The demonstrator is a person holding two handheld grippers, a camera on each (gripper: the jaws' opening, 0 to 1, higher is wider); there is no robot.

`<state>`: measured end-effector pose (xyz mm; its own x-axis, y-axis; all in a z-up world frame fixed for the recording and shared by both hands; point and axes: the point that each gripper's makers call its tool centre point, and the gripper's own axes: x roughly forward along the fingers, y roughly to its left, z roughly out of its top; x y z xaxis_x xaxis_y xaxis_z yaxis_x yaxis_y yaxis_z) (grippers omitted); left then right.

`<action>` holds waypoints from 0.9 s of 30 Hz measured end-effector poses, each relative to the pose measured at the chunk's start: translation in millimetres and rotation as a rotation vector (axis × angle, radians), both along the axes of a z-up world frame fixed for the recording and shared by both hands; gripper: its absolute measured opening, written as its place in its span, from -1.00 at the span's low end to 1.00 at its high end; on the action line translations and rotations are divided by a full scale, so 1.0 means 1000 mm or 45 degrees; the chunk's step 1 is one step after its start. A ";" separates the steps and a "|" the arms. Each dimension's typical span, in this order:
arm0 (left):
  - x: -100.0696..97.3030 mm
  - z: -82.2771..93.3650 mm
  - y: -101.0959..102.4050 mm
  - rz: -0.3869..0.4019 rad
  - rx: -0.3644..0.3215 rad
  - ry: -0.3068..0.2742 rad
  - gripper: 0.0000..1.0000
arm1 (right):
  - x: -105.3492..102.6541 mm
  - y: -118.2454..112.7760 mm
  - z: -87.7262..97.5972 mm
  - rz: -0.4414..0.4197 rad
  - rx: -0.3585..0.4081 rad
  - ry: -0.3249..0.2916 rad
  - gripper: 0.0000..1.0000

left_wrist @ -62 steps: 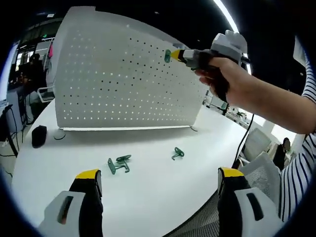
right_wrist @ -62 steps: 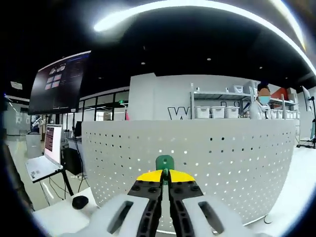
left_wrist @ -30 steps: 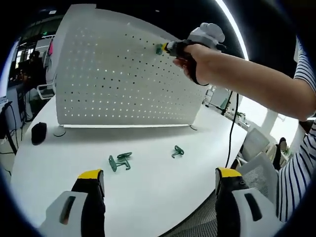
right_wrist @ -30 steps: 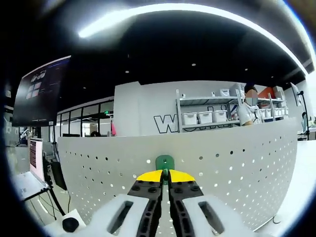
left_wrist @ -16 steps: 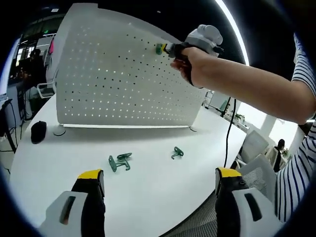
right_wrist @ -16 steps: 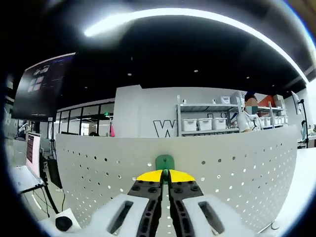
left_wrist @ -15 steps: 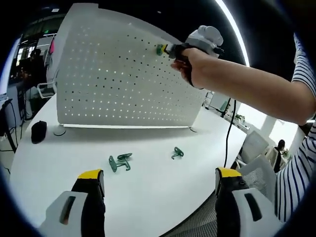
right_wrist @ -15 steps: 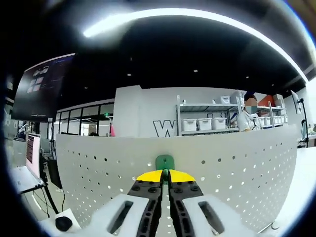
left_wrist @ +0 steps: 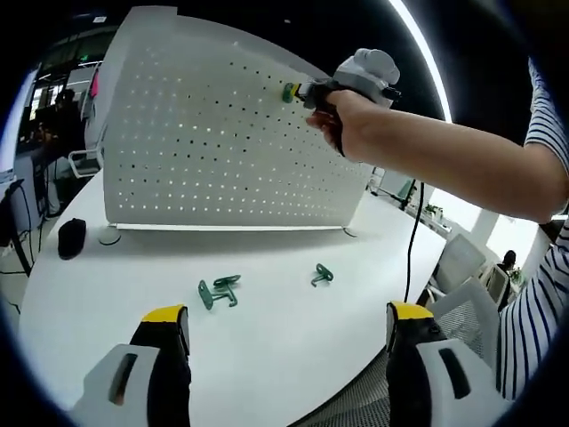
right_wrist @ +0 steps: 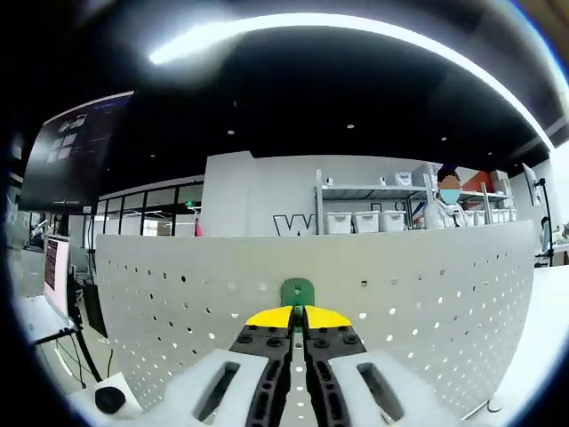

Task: Insert the hook assembly into the mounting plate slot until the hook locks in place.

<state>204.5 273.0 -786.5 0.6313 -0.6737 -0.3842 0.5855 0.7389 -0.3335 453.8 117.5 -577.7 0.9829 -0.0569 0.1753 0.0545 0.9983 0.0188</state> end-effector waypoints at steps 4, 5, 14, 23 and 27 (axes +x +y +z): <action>0.000 -0.001 0.000 -0.003 0.005 0.005 0.87 | 0.001 0.000 -0.001 -0.016 -0.017 0.018 -0.99; 0.000 -0.001 0.000 0.000 0.001 0.010 0.85 | 0.001 0.000 -0.001 -0.018 -0.015 0.019 -0.99; -0.001 -0.002 -0.001 0.000 0.007 0.015 0.87 | -0.003 0.001 0.002 0.017 -0.082 0.055 -0.95; -0.002 -0.005 0.000 -0.001 0.049 0.014 0.85 | -0.021 0.004 0.022 0.093 -0.084 0.000 -0.76; -0.003 -0.005 -0.001 -0.004 0.063 0.010 0.86 | -0.030 0.003 0.023 0.133 -0.125 0.012 -0.75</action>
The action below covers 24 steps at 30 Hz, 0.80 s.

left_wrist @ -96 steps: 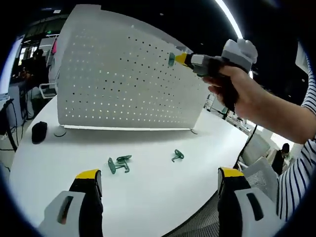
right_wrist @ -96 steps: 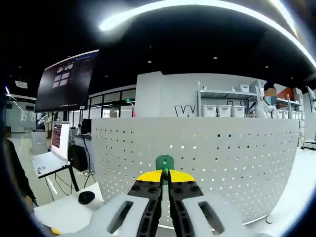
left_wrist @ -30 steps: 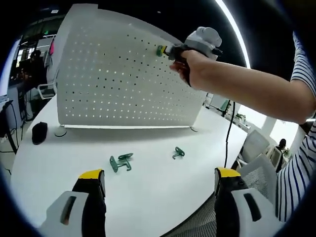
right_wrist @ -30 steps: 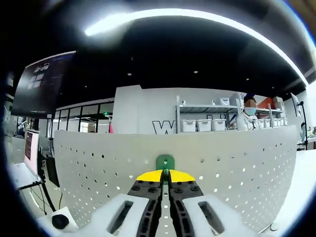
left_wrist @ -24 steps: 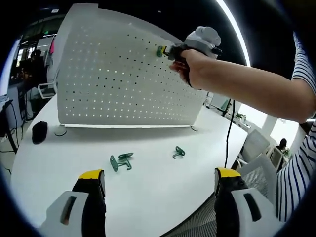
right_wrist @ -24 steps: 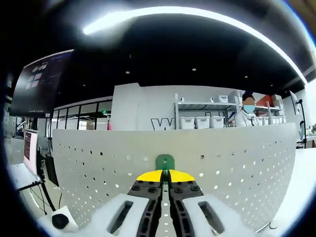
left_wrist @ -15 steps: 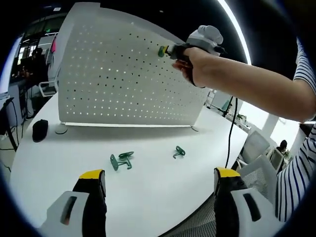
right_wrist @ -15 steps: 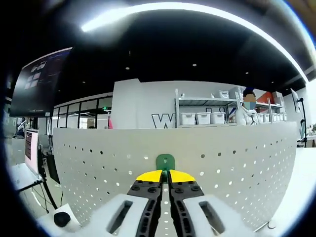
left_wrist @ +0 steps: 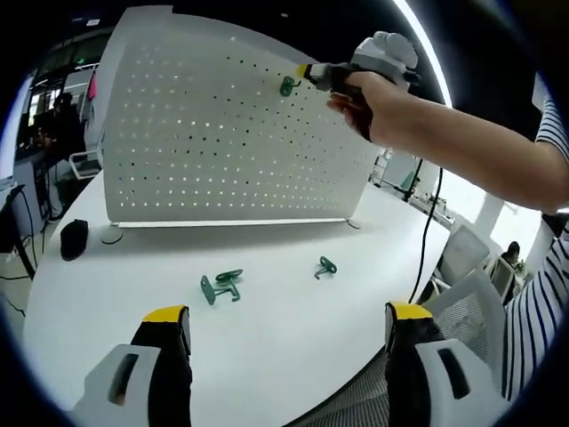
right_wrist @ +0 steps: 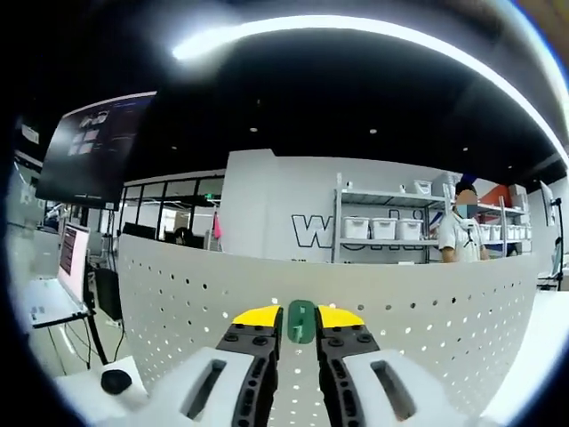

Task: Insert the hook assembly into the mounting plate slot until the hook locks in place.

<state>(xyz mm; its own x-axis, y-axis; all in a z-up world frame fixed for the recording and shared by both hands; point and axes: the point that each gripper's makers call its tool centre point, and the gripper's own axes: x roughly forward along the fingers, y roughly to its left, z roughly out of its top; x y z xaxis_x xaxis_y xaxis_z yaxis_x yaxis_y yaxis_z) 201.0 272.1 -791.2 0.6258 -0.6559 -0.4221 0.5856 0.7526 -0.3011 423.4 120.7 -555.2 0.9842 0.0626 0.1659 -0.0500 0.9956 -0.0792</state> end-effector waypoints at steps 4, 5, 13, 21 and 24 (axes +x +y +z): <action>0.001 0.002 0.001 0.013 -0.010 -0.011 0.87 | -0.014 -0.003 -0.001 0.041 -0.043 0.010 -0.73; 0.000 0.002 0.001 0.016 -0.007 -0.004 0.87 | -0.018 -0.005 -0.003 0.053 -0.049 0.016 -0.73; 0.001 0.001 0.002 0.015 0.010 -0.007 0.87 | -0.040 -0.016 -0.030 0.105 -0.127 0.105 -0.73; 0.002 0.002 0.003 0.020 0.014 -0.005 0.87 | -0.065 -0.034 -0.084 0.156 -0.256 0.283 -0.70; 0.003 0.004 0.003 0.025 -0.003 -0.010 0.88 | -0.076 -0.049 -0.104 0.128 -0.277 0.344 -0.70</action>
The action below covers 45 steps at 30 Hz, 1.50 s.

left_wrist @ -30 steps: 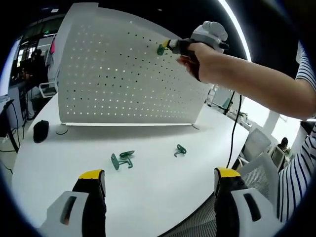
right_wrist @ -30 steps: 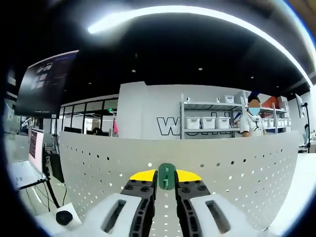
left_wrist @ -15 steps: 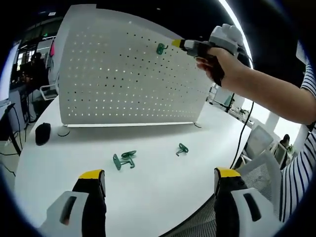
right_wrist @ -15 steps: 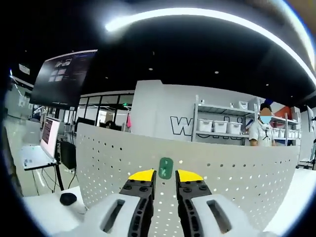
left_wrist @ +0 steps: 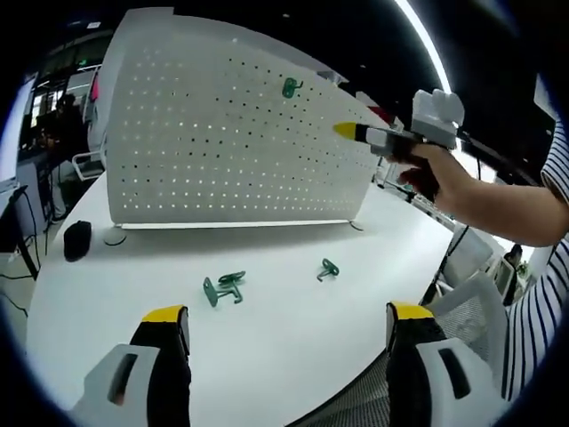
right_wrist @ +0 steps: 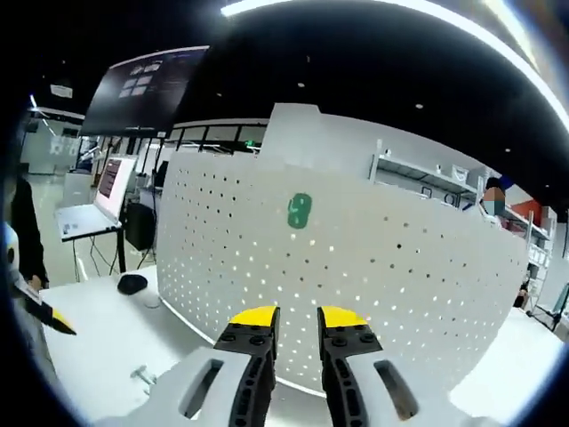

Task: Insert the hook assembly into the mounting plate slot until the hook locks in place.

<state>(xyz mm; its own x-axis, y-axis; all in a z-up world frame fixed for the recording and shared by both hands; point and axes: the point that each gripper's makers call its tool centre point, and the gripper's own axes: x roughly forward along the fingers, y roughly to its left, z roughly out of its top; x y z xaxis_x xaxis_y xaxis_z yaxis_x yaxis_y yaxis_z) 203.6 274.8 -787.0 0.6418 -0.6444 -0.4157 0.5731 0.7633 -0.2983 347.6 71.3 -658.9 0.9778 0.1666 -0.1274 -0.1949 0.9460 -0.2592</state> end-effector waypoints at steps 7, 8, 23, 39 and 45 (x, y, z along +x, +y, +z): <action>0.001 -0.001 0.002 0.006 -0.003 0.007 0.87 | -0.034 -0.022 -0.059 -0.003 -0.067 0.192 -0.69; 0.001 -0.001 0.002 0.007 -0.005 0.006 0.87 | -0.039 -0.023 -0.067 0.006 -0.073 0.218 -0.69; 0.000 -0.001 -0.004 -0.027 0.036 0.013 0.87 | -0.086 -0.019 -0.153 0.024 -0.026 0.480 -0.69; 0.000 -0.010 -0.013 -0.045 0.030 0.055 0.84 | -0.089 -0.021 -0.222 -0.095 0.164 0.695 -0.70; -0.001 -0.011 -0.013 -0.046 0.038 0.061 0.83 | -0.085 -0.012 -0.236 -0.076 0.147 0.718 -0.74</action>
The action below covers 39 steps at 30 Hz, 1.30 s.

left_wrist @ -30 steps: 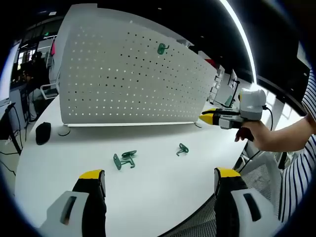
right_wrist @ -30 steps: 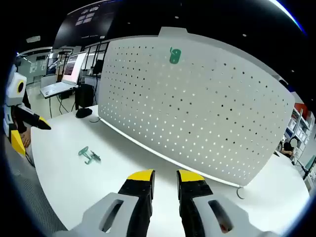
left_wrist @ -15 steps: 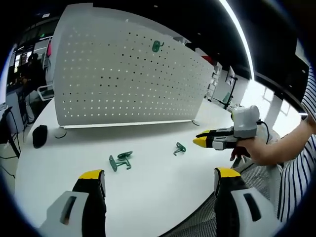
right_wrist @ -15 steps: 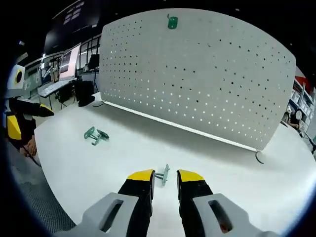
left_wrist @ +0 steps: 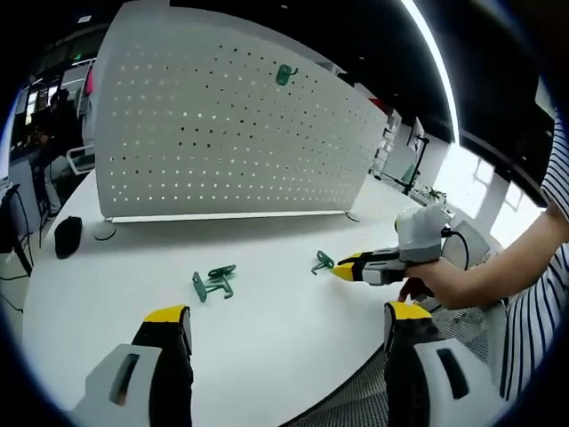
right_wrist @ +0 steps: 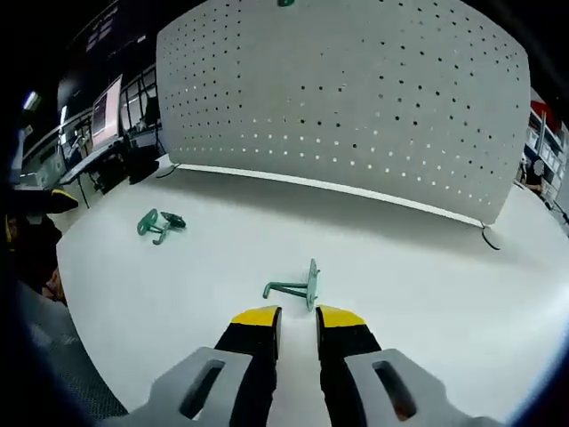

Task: Insert the hook assembly into the mounting plate slot until the hook locks in place.

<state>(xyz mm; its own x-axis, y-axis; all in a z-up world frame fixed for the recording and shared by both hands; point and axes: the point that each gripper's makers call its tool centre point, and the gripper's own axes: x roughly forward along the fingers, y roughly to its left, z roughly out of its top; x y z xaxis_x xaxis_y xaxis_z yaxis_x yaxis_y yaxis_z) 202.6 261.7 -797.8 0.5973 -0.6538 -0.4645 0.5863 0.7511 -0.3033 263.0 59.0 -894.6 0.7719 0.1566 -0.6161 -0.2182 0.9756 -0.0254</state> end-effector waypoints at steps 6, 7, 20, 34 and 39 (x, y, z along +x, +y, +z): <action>-0.002 -0.004 -0.002 -0.021 0.021 0.014 0.82 | 0.007 -0.005 -0.004 -0.026 -0.046 -0.022 -0.86; -0.002 -0.005 -0.003 -0.020 0.023 0.015 0.82 | 0.006 -0.004 -0.005 -0.028 -0.037 -0.017 -0.86; -0.004 -0.010 -0.005 -0.039 0.039 0.037 0.77 | 0.015 -0.015 -0.004 -0.057 -0.063 -0.056 -0.99; -0.003 -0.010 -0.006 -0.045 0.041 0.026 0.74 | 0.015 -0.014 0.005 -0.025 -0.047 -0.055 -1.00; -0.003 -0.009 -0.006 -0.048 0.042 0.019 0.72 | 0.015 -0.004 0.009 0.031 -0.060 -0.051 -1.00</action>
